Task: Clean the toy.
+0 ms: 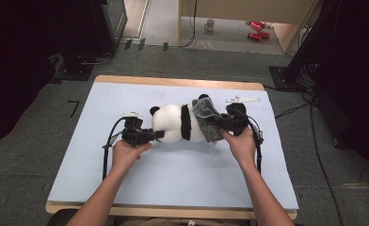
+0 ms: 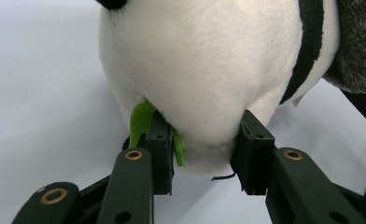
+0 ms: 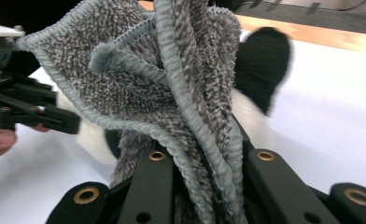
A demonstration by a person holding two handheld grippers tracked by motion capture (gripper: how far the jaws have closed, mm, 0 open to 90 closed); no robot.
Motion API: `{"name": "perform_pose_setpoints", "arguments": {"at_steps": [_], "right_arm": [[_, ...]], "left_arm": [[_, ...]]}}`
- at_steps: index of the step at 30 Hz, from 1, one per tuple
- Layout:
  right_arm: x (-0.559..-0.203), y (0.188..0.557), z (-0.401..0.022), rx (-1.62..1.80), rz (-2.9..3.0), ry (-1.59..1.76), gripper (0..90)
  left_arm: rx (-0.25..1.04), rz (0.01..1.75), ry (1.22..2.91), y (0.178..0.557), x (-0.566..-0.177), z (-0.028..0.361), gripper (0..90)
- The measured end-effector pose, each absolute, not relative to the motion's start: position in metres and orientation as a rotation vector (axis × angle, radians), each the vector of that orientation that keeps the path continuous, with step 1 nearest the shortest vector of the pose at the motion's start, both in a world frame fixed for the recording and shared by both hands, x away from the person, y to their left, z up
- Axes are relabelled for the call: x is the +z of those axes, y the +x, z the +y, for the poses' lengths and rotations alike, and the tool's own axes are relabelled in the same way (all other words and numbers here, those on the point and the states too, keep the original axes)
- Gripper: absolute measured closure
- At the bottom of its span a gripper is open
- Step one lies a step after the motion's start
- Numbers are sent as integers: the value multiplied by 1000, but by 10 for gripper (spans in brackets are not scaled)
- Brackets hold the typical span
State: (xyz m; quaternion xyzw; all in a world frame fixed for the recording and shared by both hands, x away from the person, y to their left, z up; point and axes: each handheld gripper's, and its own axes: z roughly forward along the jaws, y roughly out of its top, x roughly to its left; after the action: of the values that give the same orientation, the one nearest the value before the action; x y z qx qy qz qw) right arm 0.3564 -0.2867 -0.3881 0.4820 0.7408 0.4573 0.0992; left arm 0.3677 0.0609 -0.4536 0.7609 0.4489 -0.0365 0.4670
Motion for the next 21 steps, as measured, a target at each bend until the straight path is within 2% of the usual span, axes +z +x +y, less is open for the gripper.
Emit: {"name": "perform_pose_setpoints", "arguments": {"at_steps": [8, 12, 17, 21], "right_arm": [[-403, 360, -319, 1290, 2106, 1611, 790], [-398, 359, -326, 1387, 2078, 1659, 791], [-374, 351, -318, 1497, 2059, 1585, 792], [-365, 346, -291, 1531, 2122, 1484, 792]], "left_arm": [[-86, 1117, 1871, 370, -454, 60, 640], [-88, 1122, 1866, 370, -454, 60, 640], [-78, 1108, 1876, 368, -453, 57, 639], [-56, 1095, 1885, 363, -451, 53, 638]]}}
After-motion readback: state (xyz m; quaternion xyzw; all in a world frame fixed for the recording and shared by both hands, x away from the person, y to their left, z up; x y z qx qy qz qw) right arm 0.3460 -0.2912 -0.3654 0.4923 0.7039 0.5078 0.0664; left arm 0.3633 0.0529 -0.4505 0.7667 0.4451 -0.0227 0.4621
